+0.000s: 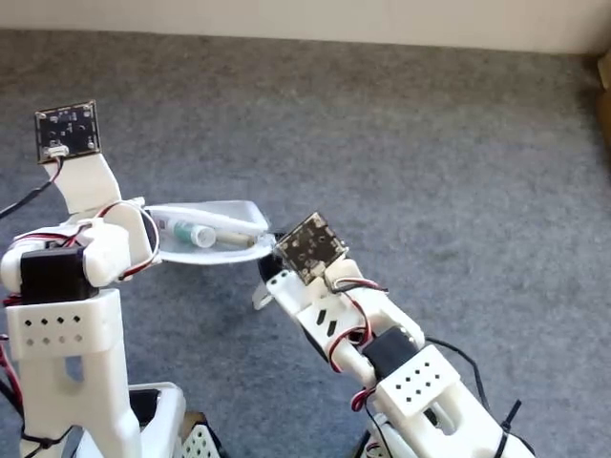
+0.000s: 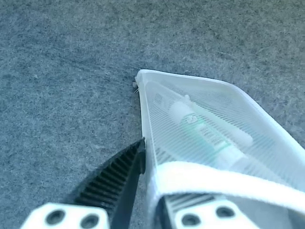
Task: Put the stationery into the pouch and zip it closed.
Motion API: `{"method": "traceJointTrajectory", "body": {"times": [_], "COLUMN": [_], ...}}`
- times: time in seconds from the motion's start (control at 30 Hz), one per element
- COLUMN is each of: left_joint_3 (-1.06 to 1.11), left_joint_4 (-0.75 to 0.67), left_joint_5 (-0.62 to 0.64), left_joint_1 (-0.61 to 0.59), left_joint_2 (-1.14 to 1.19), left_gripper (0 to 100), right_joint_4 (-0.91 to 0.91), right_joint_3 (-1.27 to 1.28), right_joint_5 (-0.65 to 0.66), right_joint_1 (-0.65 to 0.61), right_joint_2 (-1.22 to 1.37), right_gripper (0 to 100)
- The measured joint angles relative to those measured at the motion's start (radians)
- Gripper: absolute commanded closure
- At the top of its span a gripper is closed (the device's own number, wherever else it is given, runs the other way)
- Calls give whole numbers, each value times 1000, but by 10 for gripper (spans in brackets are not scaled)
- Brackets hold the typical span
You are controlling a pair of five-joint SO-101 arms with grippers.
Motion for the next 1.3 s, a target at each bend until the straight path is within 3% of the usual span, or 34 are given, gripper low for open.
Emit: {"method": "traceJointTrajectory", "body": {"times": [0.13, 0.4, 0.8, 1.17, 1.3], "left_joint_3": [0, 0, 0, 0, 0], "left_joint_4": [0, -12, -117, -325, -390], "left_joint_5": [0, 2, 2, 0, -77], "left_joint_1": [0, 0, 0, 216, 273], "left_joint_2": [0, 0, 0, 0, 0], "left_gripper": [971, 711, 717, 716, 716], "right_joint_4": [92, 255, 267, 358, 358], "right_joint_3": [-17, -91, -91, -89, -89], "right_joint_5": [94, 118, 118, 143, 181], "right_joint_1": [0, 0, 0, 5, 5], "right_joint_2": [-2, 9, -29, -258, -258], "right_gripper": [994, 994, 994, 994, 994]}}
